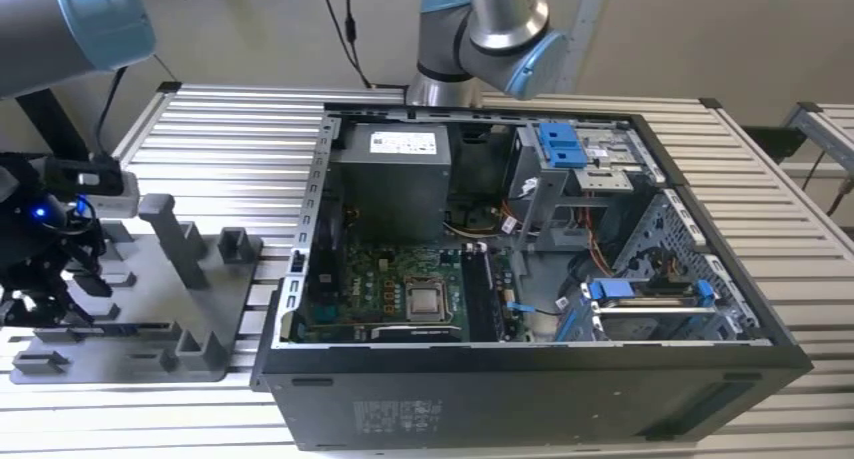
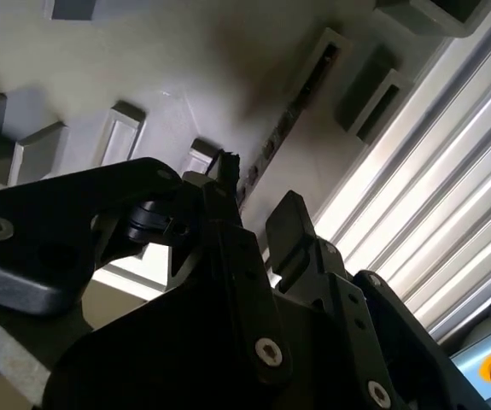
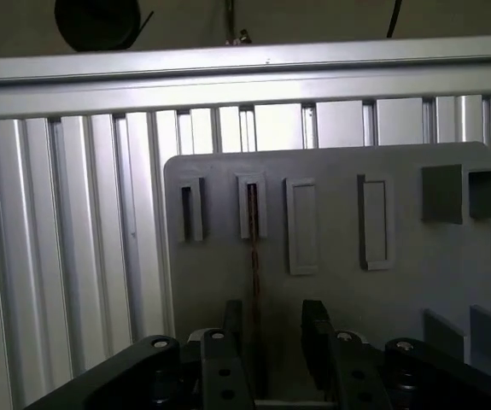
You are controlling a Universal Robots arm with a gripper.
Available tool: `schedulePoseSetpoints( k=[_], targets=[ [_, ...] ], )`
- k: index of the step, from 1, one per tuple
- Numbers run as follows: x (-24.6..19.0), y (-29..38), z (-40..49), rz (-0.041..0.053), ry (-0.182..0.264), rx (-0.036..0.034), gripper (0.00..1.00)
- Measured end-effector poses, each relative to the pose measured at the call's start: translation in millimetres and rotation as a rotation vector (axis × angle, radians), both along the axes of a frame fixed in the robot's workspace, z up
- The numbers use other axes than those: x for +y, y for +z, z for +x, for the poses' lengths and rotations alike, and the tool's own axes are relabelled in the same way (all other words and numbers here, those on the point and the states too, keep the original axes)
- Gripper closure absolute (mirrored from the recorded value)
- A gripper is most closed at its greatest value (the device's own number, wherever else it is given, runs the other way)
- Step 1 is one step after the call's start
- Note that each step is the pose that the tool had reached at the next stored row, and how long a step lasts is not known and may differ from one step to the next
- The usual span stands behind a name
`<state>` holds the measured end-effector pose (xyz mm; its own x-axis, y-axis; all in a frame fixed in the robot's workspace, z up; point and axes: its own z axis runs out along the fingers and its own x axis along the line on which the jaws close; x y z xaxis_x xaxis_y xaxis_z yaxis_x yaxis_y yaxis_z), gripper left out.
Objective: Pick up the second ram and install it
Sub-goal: 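Pick up the second ram and move it above second insertion slot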
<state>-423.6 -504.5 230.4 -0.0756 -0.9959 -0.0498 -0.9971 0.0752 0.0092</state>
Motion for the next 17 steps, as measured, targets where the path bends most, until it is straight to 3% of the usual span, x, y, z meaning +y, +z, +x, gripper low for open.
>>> schedulePoseSetpoints(
  k=[7, 17],
  targets=[
    [-0.7, -8.8, 0.0, 0.0026, 0.026, -0.0051, 0.58],
    [-0.7, -10.8, 0.0, 0.0022, 0.026, -0.0059, 0.58]
  ],
)
